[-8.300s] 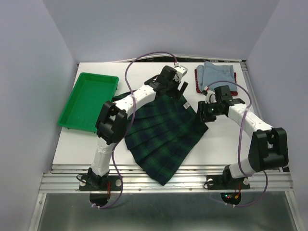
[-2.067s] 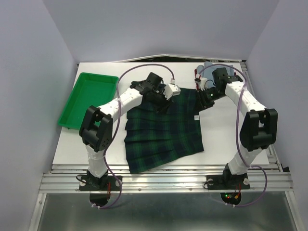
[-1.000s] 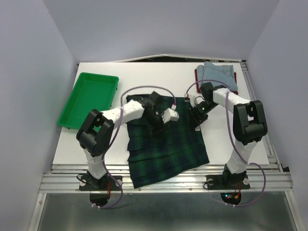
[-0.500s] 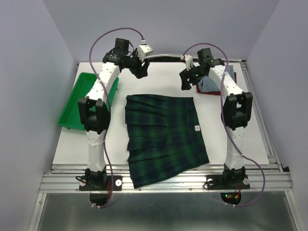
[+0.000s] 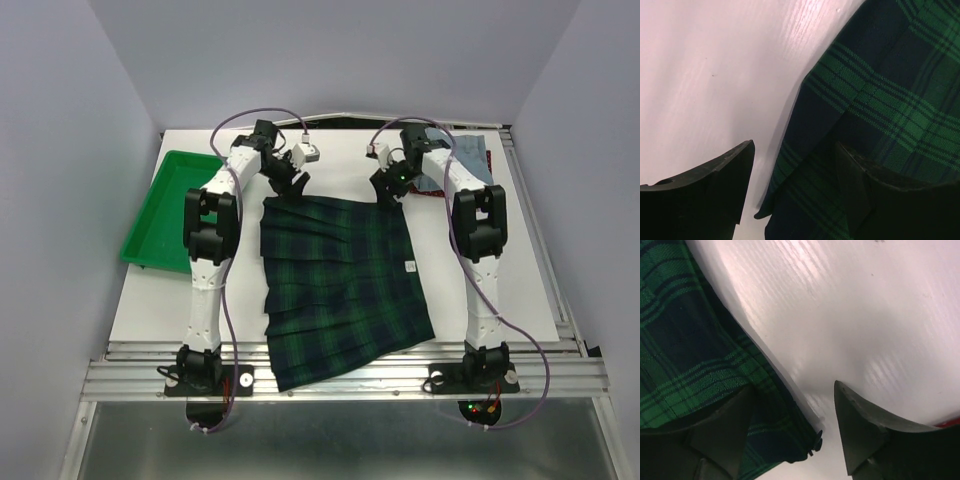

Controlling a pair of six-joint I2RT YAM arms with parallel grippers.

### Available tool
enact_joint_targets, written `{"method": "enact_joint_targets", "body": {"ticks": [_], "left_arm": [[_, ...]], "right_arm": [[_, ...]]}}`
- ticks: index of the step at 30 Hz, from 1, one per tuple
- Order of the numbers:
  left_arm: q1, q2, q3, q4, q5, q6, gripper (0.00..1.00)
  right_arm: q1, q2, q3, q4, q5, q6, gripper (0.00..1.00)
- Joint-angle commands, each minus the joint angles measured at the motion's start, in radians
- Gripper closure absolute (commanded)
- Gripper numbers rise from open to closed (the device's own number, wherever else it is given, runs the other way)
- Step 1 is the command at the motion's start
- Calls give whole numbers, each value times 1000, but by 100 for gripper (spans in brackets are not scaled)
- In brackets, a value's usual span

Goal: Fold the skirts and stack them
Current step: Flatten the skirt out, then fold the skirt

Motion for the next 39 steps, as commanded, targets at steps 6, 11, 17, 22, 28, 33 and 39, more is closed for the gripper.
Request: {"method": "enact_joint_targets", "body": {"ticks": [6, 11, 17, 22, 28, 33, 39], "left_arm": [[9, 30, -33, -93, -20, 88, 42], [25, -8, -51, -116, -12, 112, 62], [38, -39, 4, 31, -101, -9, 100], [38, -3, 214, 117, -205, -118, 100], [35, -52, 239, 269, -365, -149, 100], [30, -150, 175, 283, -396, -162, 100], [5, -389, -101, 243, -365, -205, 100]], "right_arm": [[-15, -3, -39, -15, 1, -69, 45], [-15, -23, -40, -43, -7, -98, 55], [-15, -23, 23, -40, 11, -51, 99], [-24, -34, 124, 58, 66, 55, 99], [-44, -78, 190, 189, 171, 112, 99], [-44, -143, 175, 209, 154, 85, 99], [-44, -340, -55, 226, 67, 23, 99]]}}
